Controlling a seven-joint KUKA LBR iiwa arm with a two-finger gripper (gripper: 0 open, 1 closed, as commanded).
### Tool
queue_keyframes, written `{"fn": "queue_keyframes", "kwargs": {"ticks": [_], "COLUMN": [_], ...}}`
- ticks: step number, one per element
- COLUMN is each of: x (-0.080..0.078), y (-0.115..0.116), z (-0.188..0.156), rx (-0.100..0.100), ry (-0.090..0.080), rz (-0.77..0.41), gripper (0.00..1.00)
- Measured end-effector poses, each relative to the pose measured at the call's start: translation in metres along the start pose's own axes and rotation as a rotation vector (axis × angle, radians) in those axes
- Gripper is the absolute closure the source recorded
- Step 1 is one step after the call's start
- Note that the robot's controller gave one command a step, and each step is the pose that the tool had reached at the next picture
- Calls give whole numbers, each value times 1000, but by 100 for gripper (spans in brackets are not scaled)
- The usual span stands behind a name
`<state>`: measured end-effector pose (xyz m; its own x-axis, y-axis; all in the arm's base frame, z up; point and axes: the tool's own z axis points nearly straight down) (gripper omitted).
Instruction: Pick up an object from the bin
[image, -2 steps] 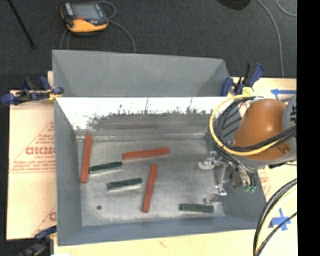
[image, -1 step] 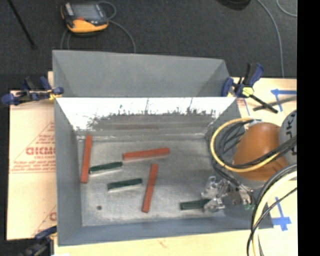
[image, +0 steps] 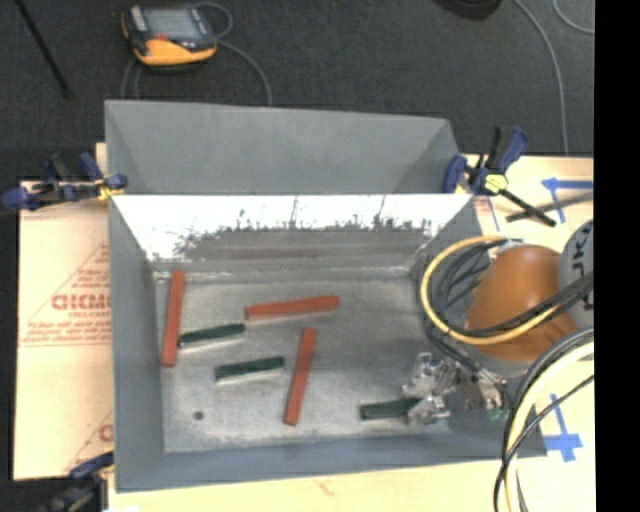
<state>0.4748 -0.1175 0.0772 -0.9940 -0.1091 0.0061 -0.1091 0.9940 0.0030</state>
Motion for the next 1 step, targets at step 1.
{"fn": "queue_keyframes", "kwargs": {"ticks": [1], "x": [-9], "y": [3], "z": [-137], "rx": [5], "ry": [-10], "rz": [-21], "gripper": [100]}}
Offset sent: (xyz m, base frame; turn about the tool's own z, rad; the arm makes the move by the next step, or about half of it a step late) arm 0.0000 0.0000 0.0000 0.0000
